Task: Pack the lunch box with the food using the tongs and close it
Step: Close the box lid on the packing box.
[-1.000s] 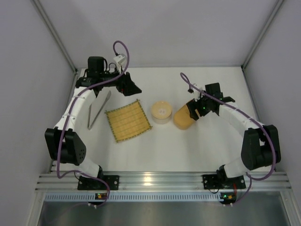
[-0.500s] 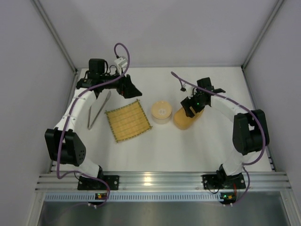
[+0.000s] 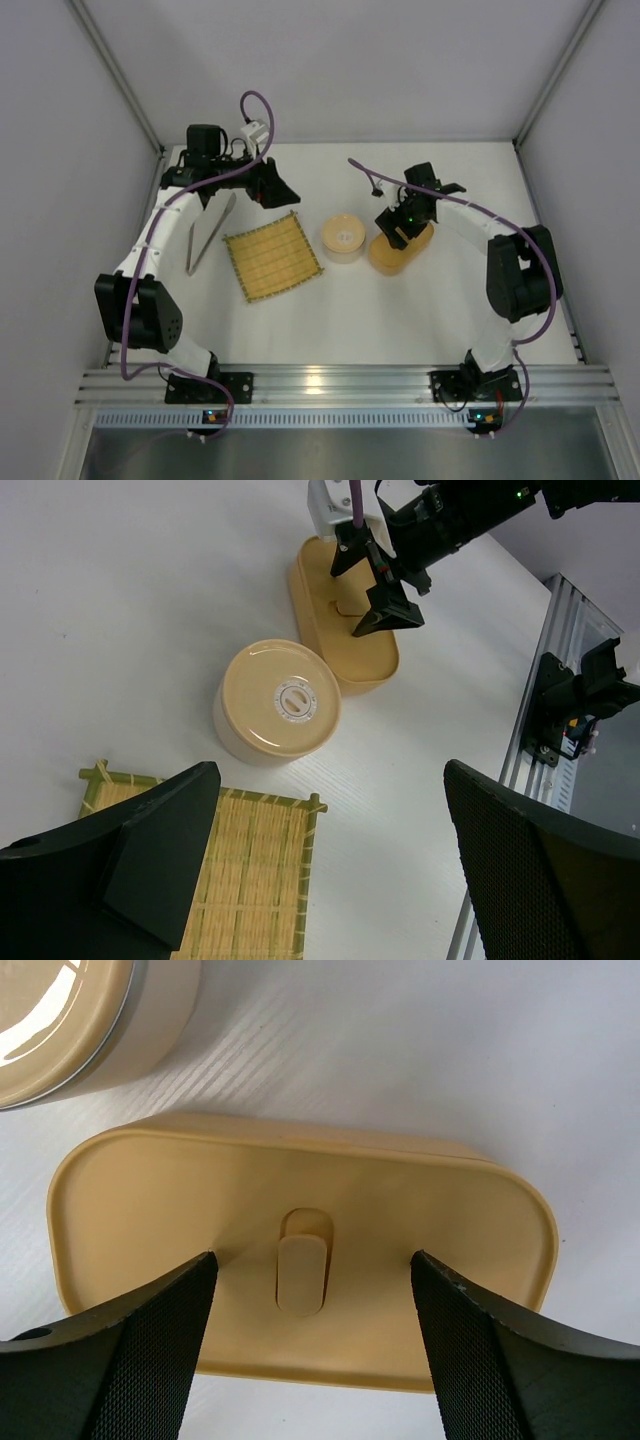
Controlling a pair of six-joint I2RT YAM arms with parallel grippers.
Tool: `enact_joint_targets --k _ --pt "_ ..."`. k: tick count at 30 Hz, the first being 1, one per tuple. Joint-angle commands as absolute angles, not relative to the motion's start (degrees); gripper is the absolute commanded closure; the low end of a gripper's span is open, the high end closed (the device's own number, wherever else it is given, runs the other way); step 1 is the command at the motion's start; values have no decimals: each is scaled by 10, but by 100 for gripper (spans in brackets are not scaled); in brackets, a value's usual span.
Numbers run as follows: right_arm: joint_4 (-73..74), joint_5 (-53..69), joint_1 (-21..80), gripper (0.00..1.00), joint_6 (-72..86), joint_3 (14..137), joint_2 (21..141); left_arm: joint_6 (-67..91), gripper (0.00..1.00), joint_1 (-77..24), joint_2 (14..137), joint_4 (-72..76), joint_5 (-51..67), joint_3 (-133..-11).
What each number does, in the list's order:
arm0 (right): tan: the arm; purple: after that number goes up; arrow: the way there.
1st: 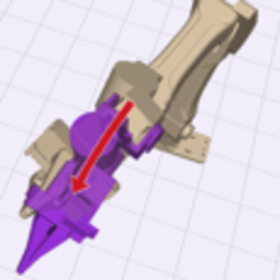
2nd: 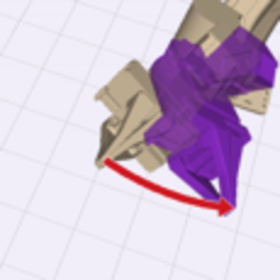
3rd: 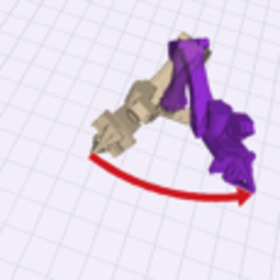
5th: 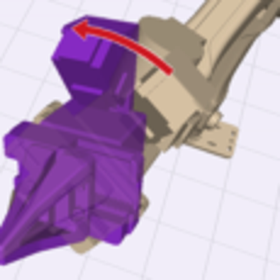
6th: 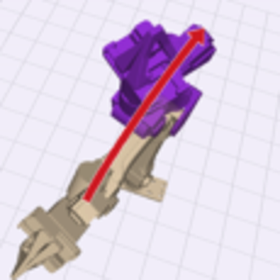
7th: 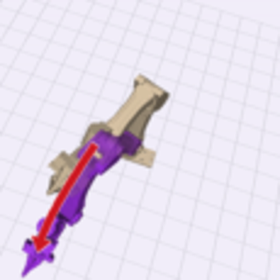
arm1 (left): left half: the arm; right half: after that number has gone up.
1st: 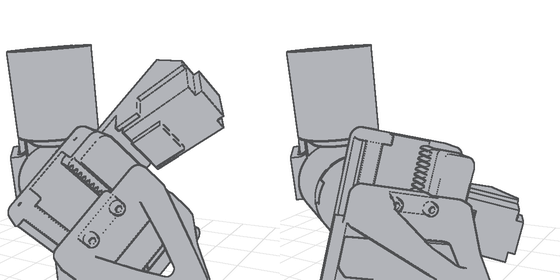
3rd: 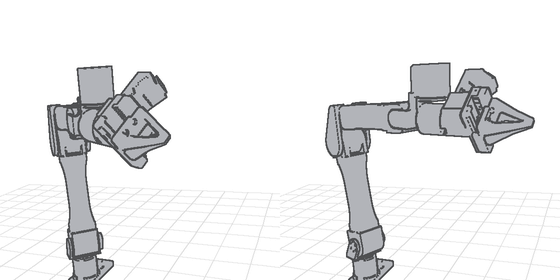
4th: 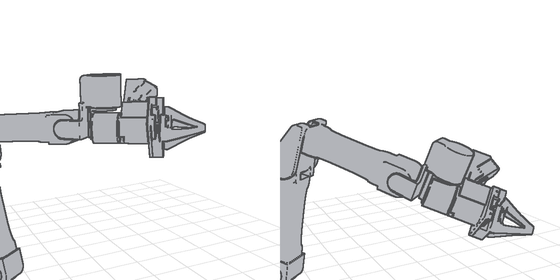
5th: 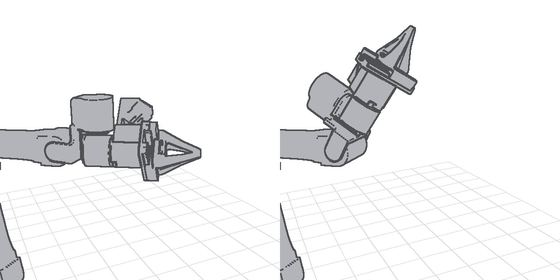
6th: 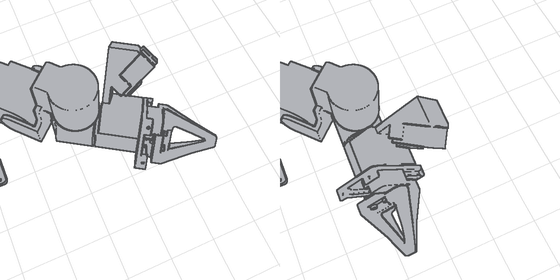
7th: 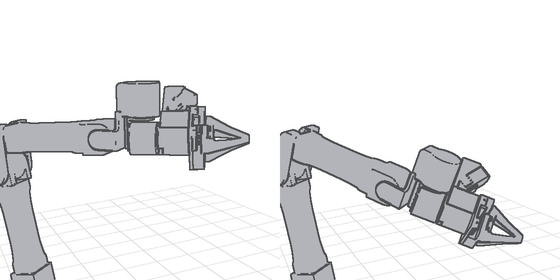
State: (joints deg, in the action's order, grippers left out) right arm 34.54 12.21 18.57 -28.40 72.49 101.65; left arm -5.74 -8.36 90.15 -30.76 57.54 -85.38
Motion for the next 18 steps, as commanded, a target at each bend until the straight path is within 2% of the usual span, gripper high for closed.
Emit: enact_joint_targets --k 1,18 --pt "421 113 207 23 -285 689 1071 -68 2 -74 889 -311 577 -851" --pt "454 161 202 23 -270 676 1100 -81 2 -56 888 -335 562 -852"
